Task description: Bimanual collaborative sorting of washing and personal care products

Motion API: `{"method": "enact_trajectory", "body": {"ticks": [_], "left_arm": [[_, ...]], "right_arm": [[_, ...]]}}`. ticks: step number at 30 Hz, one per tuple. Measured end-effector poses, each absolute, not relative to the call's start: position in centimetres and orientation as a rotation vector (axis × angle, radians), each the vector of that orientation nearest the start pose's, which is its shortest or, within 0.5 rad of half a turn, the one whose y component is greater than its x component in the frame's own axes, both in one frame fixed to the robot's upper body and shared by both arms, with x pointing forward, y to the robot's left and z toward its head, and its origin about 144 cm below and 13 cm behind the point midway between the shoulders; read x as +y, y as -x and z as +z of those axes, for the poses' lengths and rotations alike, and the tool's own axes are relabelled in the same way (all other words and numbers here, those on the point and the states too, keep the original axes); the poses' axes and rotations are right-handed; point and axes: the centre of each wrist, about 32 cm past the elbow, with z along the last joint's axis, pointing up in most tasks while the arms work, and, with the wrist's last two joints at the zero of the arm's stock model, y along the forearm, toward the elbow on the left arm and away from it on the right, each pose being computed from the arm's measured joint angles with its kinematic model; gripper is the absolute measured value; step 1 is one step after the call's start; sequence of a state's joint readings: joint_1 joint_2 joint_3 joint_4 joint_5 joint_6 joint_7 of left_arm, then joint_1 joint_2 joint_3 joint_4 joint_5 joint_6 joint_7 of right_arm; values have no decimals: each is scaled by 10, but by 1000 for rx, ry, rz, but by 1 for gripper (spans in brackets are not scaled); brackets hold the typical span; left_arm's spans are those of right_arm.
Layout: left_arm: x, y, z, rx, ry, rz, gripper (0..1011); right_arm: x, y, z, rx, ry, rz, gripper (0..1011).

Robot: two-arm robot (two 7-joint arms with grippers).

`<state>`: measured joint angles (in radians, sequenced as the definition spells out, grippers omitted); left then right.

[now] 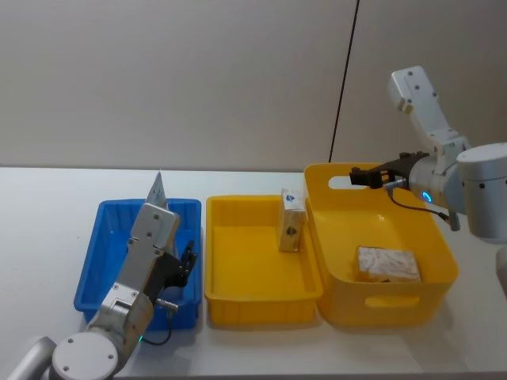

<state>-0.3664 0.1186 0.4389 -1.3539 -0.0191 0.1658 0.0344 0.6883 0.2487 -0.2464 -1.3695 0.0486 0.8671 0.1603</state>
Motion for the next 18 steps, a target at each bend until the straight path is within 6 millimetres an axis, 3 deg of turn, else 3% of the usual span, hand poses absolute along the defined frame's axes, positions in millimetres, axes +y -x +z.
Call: {"method": "enact_trajectory", "body": {"ticks": [13, 18], "left_arm": [[136, -537, 1187, -155, -217, 1230, 210], [136, -537, 1187, -155, -216, 1230, 180]], "right_arm": [[-243, -607, 1344, 123, 547, -1381, 1003], [-243, -607, 1344, 122, 547, -1381, 1003]]}}
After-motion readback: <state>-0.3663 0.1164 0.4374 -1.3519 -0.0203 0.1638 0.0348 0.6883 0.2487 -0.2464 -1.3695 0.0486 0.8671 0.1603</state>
